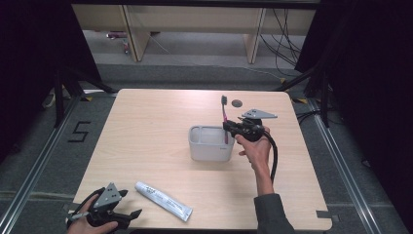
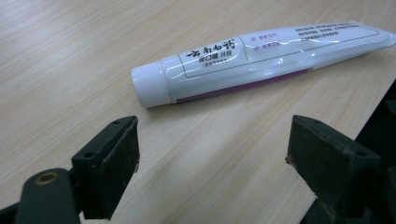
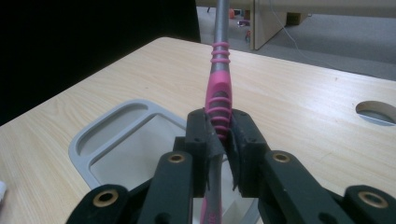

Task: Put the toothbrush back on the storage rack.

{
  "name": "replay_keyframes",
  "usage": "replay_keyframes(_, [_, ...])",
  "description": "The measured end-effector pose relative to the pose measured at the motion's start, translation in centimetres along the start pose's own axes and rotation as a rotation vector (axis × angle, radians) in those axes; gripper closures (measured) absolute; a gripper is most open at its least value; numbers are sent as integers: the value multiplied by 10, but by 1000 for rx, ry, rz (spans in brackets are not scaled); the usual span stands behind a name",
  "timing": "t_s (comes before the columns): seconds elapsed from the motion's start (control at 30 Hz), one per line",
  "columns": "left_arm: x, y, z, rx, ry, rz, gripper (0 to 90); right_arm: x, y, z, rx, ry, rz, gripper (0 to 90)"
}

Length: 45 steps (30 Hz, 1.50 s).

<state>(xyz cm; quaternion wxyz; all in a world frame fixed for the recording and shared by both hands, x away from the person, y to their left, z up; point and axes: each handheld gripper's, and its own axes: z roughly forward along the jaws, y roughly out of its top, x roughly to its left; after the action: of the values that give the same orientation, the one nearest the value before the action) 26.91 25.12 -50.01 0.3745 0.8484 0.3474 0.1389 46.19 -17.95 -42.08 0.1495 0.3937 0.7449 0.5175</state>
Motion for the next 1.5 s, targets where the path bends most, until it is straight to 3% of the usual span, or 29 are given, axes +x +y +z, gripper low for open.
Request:
replay_keyframes(0.03, [1, 0, -1, 13, 6, 15, 162, 0, -1, 1, -9, -2, -10, 789])
replay_keyframes(0.1, [0, 0, 0, 6, 0, 7, 162, 1, -2, 0, 4, -4, 17, 788])
replay_keyframes(0.23, [0, 0, 0, 8, 2, 9, 162, -1, -3, 0, -2, -25, -27, 788])
replay_keyframes(0.3, [2, 0, 0, 12, 9, 17, 162, 1, -5, 0, 6, -10, 4, 788])
replay_keyframes(0.37, [0, 0, 0, 8, 2, 9, 162, 0, -5, 0, 11, -11, 2, 787])
replay_keyframes(0.4, [0, 0, 0, 7, 2, 10, 162, -1, -6, 0, 10, -12, -23, 787])
replay_keyframes(0.5, [0, 0, 0, 1, 0, 3, 162, -1, -7, 1, 17, 5, -9, 787])
replay_keyframes(0.53, [1, 0, -1, 11, 9, 14, 162, -2, -8, 2, 12, 3, -24, 787])
replay_keyframes(0.67, [0, 0, 0, 7, 1, 7, 162, 1, -8, 1, 27, 4, 5, 786])
replay_keyframes(0.77, [1, 0, 0, 10, 6, 11, 162, -1, -9, 0, 29, -4, -26, 785])
replay_keyframes(0.83, [0, 0, 0, 3, -1, 3, 162, 0, -11, 1, 33, 8, 0, 781])
replay_keyframes(0.9, [1, 0, -1, 10, 9, 12, 162, -1, -11, 1, 25, 3, -16, 775])
replay_keyframes(1.0, [0, 0, 0, 9, 2, 10, 162, 0, -11, 1, 35, 11, 7, 765])
replay_keyframes(1.03, [1, 0, 0, 10, 0, 9, 162, 1, -11, 0, 40, 9, 26, 749])
replay_keyframes(1.07, [0, 0, 0, 3, 1, 2, 162, -2, -11, 0, 29, -2, -21, 724])
replay_keyframes(1.13, [0, 0, 0, 9, 8, 11, 162, -1, -11, 0, 50, 14, 6, 696])
replay_keyframes(1.17, [1, 0, -1, 13, 8, 14, 162, -1, -11, 0, 42, 4, -5, 666])
replay_keyframes(1.23, [1, 0, -1, 7, 2, 8, 162, 0, -10, -1, 32, -9, -11, 535])
replay_keyframes(1.27, [0, 0, -1, 7, 2, 6, 162, 2, -9, -2, 41, -11, 13, 477])
replay_keyframes(1.33, [0, 0, 0, 9, 4, 9, 162, 4, -9, -4, 33, -29, -7, 379])
replay_keyframes(1.5, [0, 0, 0, 8, 3, 10, 162, 9, -8, -18, 49, -36, -15, 263])
